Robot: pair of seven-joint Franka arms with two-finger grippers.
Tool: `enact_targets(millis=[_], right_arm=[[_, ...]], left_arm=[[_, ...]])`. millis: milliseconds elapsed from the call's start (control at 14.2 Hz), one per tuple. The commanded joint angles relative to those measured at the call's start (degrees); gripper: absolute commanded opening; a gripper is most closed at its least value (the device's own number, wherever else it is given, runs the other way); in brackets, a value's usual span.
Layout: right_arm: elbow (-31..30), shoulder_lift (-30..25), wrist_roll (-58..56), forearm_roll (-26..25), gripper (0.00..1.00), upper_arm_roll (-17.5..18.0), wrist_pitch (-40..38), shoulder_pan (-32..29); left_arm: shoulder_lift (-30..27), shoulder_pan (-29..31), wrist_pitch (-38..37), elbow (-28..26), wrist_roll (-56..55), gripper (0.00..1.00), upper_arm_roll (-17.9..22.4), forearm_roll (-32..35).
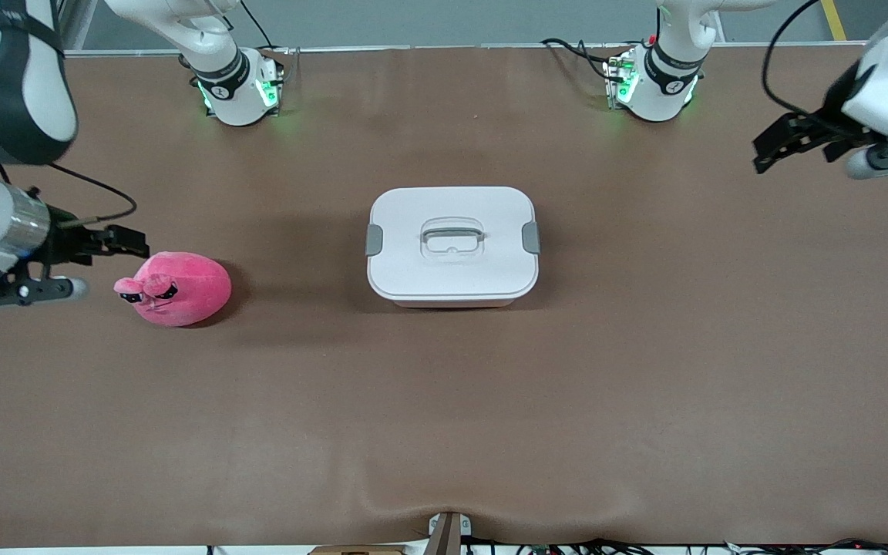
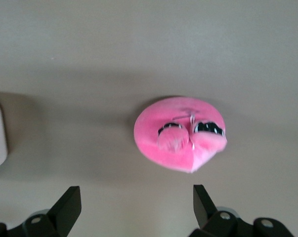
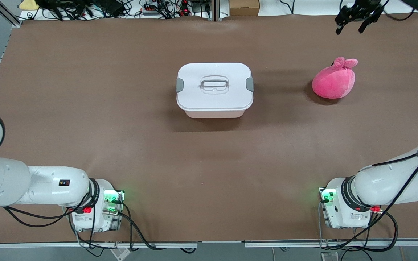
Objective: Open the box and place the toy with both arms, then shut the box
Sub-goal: 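Reach the right gripper to the pink toy while the left gripper reaches the lid handle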
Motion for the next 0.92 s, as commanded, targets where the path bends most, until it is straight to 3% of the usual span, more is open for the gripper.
enact_targets(millis=[0, 141, 211, 423, 846], right_arm=[[-4.8, 1.0, -1.6, 0.7, 1.0, -0.1, 5.2, 0.2], [-4.9, 2.5, -1.7, 0.7, 1.0, -0.1, 5.7, 0.4], [-5.5, 3.0, -1.8, 0.7, 1.0, -0.1, 5.8, 0.5], [-9.0, 3.1, -2.8, 0.0, 1.0, -0.2, 9.7, 1.5], [-9.2, 5.4, -7.3, -0.6, 1.0, -0.5, 11.1, -0.3]], left_arm=[[3.2, -0.3, 1.3, 0.9, -12.7, 0.83, -6.1, -0.5], [5.7, -0.4, 3.8, 0.7, -24.8, 0.64, -11.2, -0.4], [7.2, -0.4, 5.1, 0.7, -30.4, 0.6, -13.4, -0.3], [11.3, -2.7, 10.6, -0.2, -47.7, 0.66, -17.9, 0.6], [19.3, -11.9, 21.1, -1.0, -75.2, 0.65, -18.0, 2.8]])
